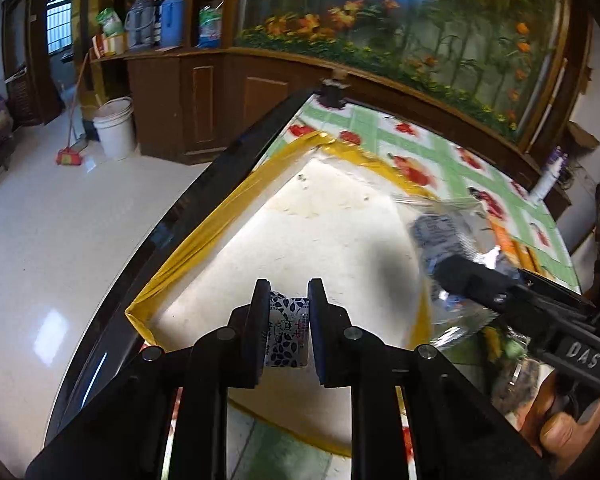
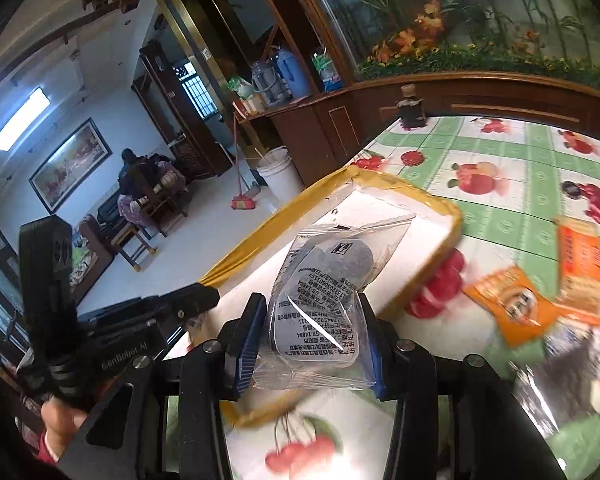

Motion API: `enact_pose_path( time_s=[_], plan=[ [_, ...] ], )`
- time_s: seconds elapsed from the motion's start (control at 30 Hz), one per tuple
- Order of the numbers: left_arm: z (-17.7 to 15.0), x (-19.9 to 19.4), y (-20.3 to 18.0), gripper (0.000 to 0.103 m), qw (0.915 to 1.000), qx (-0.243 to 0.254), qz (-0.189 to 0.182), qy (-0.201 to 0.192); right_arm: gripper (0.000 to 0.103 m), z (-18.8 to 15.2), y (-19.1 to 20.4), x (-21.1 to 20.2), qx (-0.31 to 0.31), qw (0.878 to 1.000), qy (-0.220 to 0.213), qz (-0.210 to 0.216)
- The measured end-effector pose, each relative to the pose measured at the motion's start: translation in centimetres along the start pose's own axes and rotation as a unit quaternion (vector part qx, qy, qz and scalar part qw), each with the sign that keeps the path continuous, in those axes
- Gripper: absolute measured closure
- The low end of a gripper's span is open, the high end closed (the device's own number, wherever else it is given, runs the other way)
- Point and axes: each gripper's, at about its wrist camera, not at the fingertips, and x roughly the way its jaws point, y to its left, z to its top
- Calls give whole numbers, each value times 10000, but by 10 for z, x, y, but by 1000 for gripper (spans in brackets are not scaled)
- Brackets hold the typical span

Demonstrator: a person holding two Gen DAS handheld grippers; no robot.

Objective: Organize snacks
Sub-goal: 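Carry both items over the yellow tray and open both grippers to drop them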

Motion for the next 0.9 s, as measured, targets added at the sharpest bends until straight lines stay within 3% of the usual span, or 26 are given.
enact_pose_path(
  time_s=[0.2, 0.4, 0.5, 0.63, 0.9],
  plan=[
    [-3, 23, 1, 87, 9996, -3, 197, 213, 59, 1, 0, 68, -12, 9985, 534, -95],
    [-3, 32, 8, 86, 9985, -76, 369, 407, 58, -1, 2, 90, -221, 9970, 714, -192],
    [-3, 30, 6, 79, 9976, -29, 561, 412, 56, 0, 4, 90, -310, 9966, 720, -270],
    [-2, 18, 2, 49, 9971, 51, 734, 185, 53, 2, 8, 73, -468, 9965, 536, -443],
    [-1, 2, -4, 48, 9980, 46, 629, 92, 52, 2, -11, 17, -260, 9982, 163, -522]
  ],
)
